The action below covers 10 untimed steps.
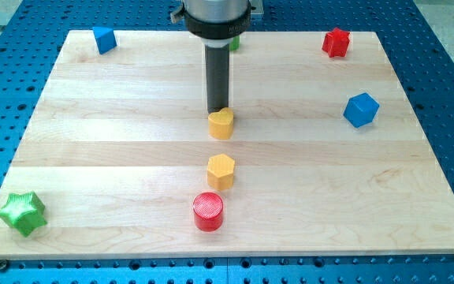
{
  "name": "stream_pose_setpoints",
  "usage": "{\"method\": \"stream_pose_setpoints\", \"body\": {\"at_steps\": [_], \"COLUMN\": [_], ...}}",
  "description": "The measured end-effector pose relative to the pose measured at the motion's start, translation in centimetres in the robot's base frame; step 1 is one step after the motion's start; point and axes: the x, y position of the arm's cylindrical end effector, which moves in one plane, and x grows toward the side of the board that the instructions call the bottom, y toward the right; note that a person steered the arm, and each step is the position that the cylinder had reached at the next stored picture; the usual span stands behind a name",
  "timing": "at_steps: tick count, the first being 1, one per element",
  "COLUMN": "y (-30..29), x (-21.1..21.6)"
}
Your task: Push the red star towards the top right corner of the board
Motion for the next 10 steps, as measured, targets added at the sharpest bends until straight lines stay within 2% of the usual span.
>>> {"method": "stream_pose_setpoints", "body": {"at_steps": [1, 3, 4, 5, 6, 7, 8, 9, 10], "y": [0.0, -3.1, 1.5, 5.7, 5.6, 8.3, 18.5, 22.4, 28.5], "x": [1.3, -3.7, -8.2, -9.0, -9.0, -12.7, -15.8, -14.0, -15.4]}}
